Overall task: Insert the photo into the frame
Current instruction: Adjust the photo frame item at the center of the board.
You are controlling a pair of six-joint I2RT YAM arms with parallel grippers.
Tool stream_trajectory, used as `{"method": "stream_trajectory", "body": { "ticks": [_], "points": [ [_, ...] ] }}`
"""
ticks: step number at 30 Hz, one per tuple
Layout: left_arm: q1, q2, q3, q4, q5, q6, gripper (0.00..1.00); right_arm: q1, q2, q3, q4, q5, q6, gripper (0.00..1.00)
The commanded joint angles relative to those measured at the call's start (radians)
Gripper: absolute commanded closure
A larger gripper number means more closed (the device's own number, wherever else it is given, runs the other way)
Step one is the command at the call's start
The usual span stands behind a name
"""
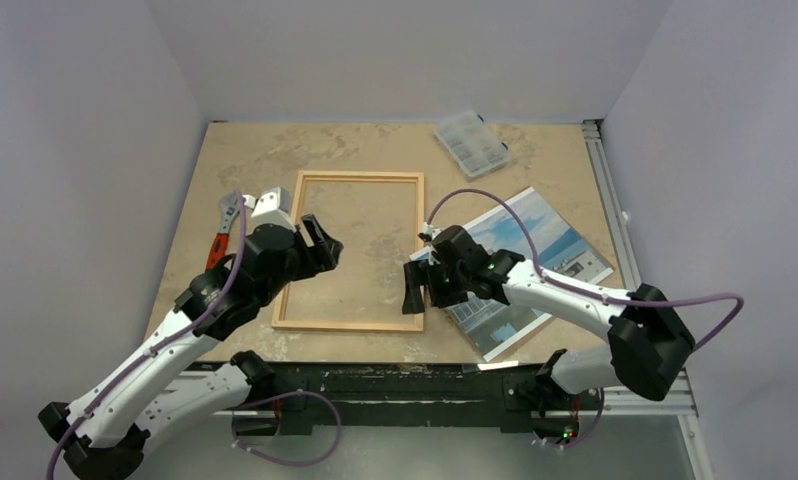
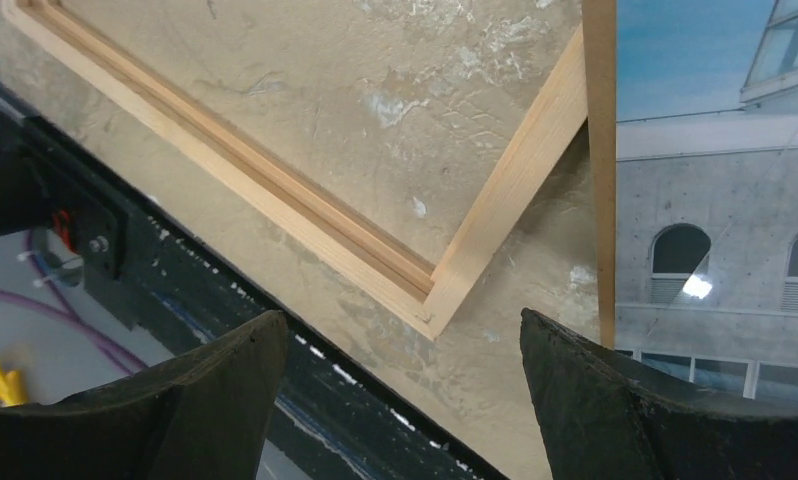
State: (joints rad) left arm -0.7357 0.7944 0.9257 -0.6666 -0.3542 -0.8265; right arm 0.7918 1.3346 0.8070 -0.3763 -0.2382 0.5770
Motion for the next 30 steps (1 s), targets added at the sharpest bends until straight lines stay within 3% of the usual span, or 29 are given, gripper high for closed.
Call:
{"method": "stream_trajectory", "body": {
  "ticks": [1, 18, 21, 30],
  "points": [
    [0.017, -0.05, -0.011, -0.047, -0.054, 0.016, 0.31, 0.076, 0.047, 0.079, 0.001, 0.171, 0.028, 0.16],
    [0.024, -0.038, -0.034, -0.016, -0.03, 0.018, 0.29, 0.12, 0.223, 0.079, 0.131, 0.427, 0.106, 0.13],
    [0.024, -0.038, -0.041, -0.008, -0.023, 0.018, 0.24, 0.119, 0.253, 0.101, 0.14, 0.492, 0.117, 0.12],
    [0.026, -0.043, -0.047, -0.008, -0.022, 0.024, 0.22, 0.107, 0.343, 0.231, 0.132, 0.634, 0.117, 0.1]
  ]
}}
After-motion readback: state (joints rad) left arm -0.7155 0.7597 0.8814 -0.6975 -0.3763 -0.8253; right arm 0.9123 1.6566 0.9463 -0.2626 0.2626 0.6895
